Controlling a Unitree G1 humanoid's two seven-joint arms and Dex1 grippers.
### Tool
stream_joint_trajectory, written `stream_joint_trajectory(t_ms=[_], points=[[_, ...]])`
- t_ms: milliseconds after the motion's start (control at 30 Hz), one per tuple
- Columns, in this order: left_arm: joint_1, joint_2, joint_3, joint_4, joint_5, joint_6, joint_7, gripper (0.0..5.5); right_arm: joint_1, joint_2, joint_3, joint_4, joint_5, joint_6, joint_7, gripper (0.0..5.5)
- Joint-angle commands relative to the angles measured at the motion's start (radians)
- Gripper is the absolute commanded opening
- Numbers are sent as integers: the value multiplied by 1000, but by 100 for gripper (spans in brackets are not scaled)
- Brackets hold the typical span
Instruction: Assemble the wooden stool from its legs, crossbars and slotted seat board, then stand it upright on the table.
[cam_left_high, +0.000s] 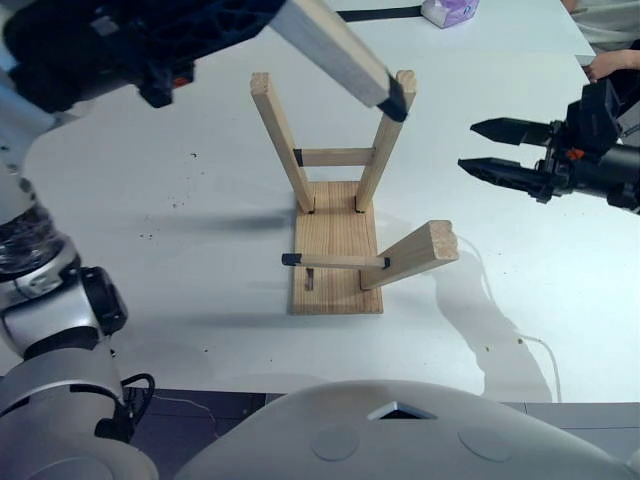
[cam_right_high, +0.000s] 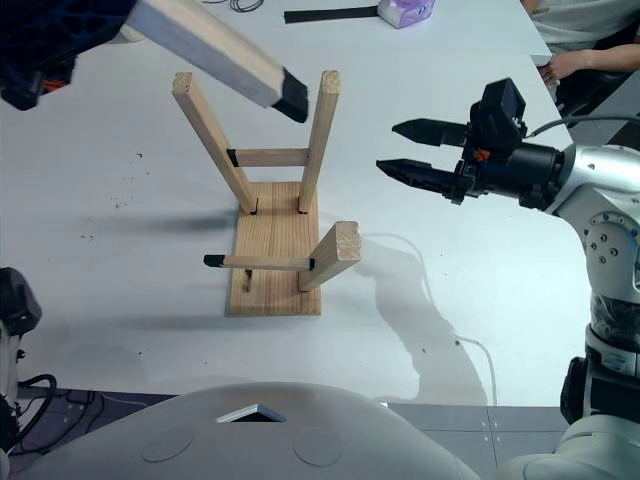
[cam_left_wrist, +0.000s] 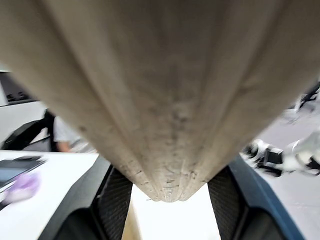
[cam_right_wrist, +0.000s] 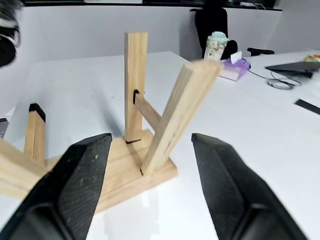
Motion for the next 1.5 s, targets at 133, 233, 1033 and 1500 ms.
stream_joint_trajectory(t_ms=[133,233,1033,1500], points=[[287,162,44,10,261,-184,-265,207,343,-5,-128,-146,-71,-47,-4,293],[391,166,44,-7,345,-276,-339,207,370,-12,-117,-148,-97,-73,0,293],[919,-135,-30,-57,572,-965,-510,207,257,-91,-21,-55,-143,-102,80,293],[956,-104,-114,-6,615,-976,-531,207,235,-68,54,-66,-178,-128,81,293]])
